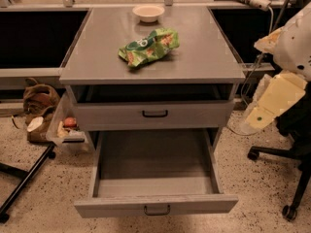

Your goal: Close middle drawer

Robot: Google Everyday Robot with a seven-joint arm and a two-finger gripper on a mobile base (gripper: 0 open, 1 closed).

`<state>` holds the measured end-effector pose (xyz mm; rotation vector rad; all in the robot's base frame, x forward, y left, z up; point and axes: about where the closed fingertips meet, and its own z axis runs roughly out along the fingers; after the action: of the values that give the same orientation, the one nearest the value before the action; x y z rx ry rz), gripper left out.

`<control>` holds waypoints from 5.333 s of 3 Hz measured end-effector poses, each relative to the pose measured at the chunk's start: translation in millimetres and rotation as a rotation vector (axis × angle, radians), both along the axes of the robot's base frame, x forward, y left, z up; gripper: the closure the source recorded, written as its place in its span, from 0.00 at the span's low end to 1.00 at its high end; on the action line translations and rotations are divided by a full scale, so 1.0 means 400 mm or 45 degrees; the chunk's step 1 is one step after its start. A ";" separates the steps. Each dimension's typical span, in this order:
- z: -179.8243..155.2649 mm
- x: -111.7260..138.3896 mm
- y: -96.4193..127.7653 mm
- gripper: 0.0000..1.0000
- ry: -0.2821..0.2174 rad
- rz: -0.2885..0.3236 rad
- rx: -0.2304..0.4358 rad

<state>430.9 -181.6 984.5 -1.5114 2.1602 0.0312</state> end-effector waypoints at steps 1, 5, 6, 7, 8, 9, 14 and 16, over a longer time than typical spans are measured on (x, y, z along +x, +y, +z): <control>0.000 0.000 0.000 0.00 0.000 0.000 0.000; -0.484 -0.158 0.119 0.00 0.196 -0.225 0.224; -0.484 -0.158 0.119 0.00 0.196 -0.225 0.224; -0.575 -0.174 0.133 0.00 0.233 -0.196 0.222; -0.773 -0.198 0.133 0.00 0.322 -0.241 0.240; -0.957 -0.201 0.133 0.00 0.371 -0.295 0.260; -1.400 -0.238 0.047 0.00 0.679 -0.326 0.338; -1.544 -0.185 0.080 0.00 0.772 -0.213 0.440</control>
Offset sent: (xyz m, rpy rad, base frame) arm -0.0196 0.0155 -0.0693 0.0604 0.0873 -0.0688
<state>356.8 -149.5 366.9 -1.2141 2.5534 0.8575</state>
